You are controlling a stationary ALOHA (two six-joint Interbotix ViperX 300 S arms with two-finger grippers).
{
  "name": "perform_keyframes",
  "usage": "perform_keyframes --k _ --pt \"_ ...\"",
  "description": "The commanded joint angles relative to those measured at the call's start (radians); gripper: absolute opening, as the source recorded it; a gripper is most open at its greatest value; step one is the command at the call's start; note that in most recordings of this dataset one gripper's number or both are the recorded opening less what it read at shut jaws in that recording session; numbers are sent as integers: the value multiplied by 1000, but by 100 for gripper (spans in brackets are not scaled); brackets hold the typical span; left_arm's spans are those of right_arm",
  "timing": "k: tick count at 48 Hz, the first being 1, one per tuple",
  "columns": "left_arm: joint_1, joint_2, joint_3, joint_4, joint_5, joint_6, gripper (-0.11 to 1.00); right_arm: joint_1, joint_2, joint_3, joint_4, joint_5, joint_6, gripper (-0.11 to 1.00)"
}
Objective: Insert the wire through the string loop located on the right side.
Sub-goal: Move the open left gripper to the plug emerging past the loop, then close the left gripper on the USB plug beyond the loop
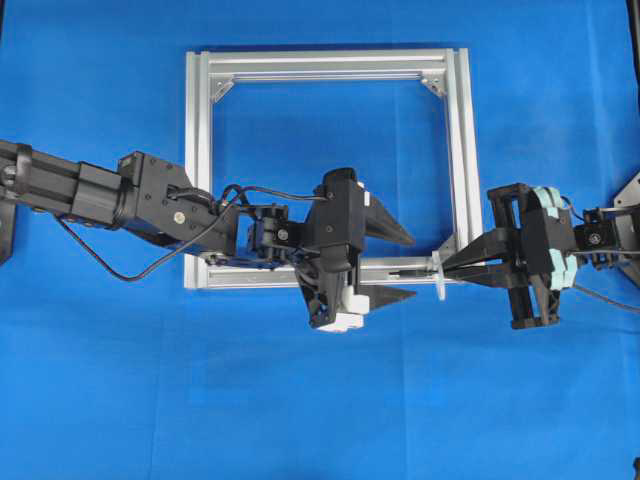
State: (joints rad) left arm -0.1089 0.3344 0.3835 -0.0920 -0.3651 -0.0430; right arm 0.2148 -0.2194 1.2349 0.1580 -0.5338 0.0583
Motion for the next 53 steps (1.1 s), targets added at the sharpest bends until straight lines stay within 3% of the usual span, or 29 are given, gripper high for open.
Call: perform_keyframes --k 1,4,53 --pt "-3 -14 -29 2 -5 0 86 2 -8 -14 2 -6 0 -3" --pt "-3 -8 -35 2 -3 0 91 2 -6 -15 2 -6 0 -3" --pt "-3 92 -51 2 -41 -2 90 2 -6 -15 2 5 0 -3"
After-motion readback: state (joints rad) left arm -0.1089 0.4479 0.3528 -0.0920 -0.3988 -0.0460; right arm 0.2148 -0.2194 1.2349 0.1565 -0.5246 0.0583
